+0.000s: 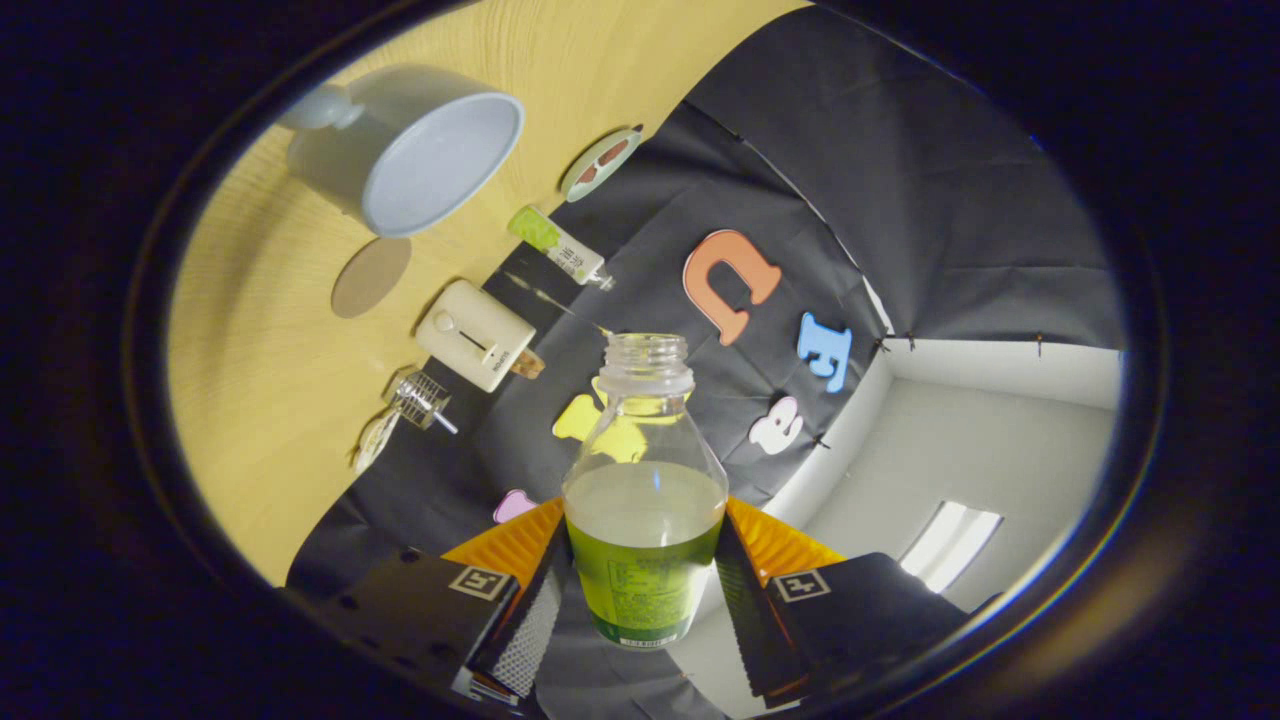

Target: Take the bottle from table, then pour the juice into the cup, finally place the bottle on the coaster

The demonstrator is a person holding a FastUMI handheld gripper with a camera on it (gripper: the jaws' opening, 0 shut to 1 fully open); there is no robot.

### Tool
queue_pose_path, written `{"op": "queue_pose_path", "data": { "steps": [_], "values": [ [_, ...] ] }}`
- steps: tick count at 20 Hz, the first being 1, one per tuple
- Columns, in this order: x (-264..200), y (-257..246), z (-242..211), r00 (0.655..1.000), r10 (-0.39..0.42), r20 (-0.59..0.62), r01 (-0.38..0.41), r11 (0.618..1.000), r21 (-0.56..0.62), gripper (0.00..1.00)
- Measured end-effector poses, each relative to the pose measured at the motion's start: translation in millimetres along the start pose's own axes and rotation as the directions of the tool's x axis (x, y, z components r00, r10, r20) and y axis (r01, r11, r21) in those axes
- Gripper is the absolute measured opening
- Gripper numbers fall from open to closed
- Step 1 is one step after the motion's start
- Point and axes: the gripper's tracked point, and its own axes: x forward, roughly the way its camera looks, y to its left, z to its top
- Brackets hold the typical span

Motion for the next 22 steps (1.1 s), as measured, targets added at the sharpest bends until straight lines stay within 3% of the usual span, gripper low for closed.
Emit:
{"op": "queue_pose_path", "data": {
  "steps": [13,22],
  "values": [
    [-4,-27,-4,0.995,-0.1,-0.001,0.1,0.995,0.025,0.8],
    [-4,-25,-16,0.995,-0.095,-0.032,0.096,0.994,0.053,0.8]
  ]
}}
